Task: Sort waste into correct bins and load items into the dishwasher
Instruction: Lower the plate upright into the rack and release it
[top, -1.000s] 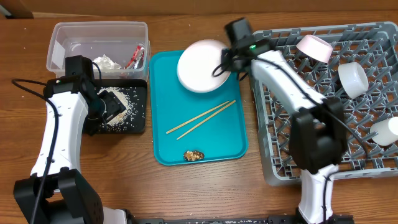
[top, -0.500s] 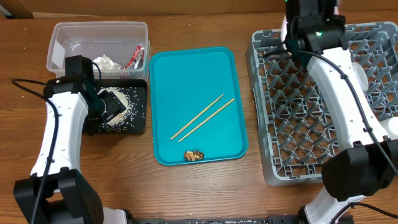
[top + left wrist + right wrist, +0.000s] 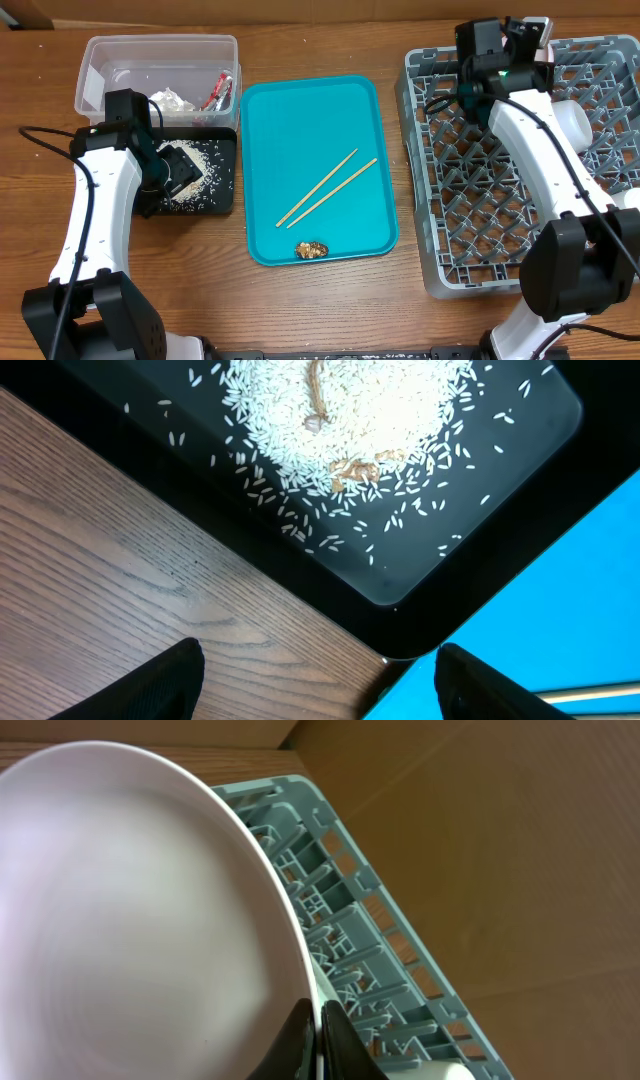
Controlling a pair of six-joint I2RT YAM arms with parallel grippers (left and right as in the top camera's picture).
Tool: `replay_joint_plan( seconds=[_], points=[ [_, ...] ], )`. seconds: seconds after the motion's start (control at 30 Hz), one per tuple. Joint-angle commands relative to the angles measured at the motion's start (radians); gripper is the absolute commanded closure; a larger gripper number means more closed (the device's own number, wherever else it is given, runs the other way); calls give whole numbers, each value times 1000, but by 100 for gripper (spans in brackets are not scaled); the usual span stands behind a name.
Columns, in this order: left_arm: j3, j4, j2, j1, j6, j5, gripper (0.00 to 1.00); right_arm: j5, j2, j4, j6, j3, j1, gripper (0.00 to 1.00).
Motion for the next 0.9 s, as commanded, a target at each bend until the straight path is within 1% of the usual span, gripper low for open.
replay_joint_plan(
  seconds=[0.0, 0.1, 0.3, 0.37, 0.47, 0.53, 0.57, 0.6, 0.67, 0.73, 0.77, 0.8, 0.87],
  points=[
    [20, 0, -24, 3, 24, 4, 24, -55, -2, -11, 15, -6, 23, 96],
    [20, 0, -24, 3, 24, 3, 24, -105, -2, -21, 16, -6, 45, 96],
    [20, -5, -24, 3, 24, 3, 24, -89, -2, -54, 23, -6, 88, 95],
    [20, -8, -24, 3, 24, 3, 24, -45, -2, -51, 27, -6, 92, 95],
    [20, -13, -24, 3, 24, 4, 24, 138, -2, -25, 26, -6, 92, 95],
    [20, -13, -24, 3, 23, 4, 24, 159, -2, -29, 26, -6, 92, 95],
    [20, -13, -24, 3, 23, 4, 24, 141, -2, -49, 26, -6, 92, 88],
    [20, -13, -24, 3, 23, 4, 24, 90, -2, -82, 26, -6, 92, 86],
    [20, -12, -24, 3, 23, 3, 24, -46, -2, -131, 26, -6, 92, 86],
    [20, -12, -24, 3, 24, 3, 24, -123, -2, -153, 31, -6, 92, 86],
    [20, -12, -24, 3, 24, 3, 24, -210, -2, -173, 31, -6, 92, 83],
    [20, -12, -24, 3, 24, 3, 24, -241, -2, -180, 31, -6, 92, 80],
    [20, -12, -24, 3, 24, 3, 24, -292, -2, -198, 35, -6, 92, 60]
  ],
)
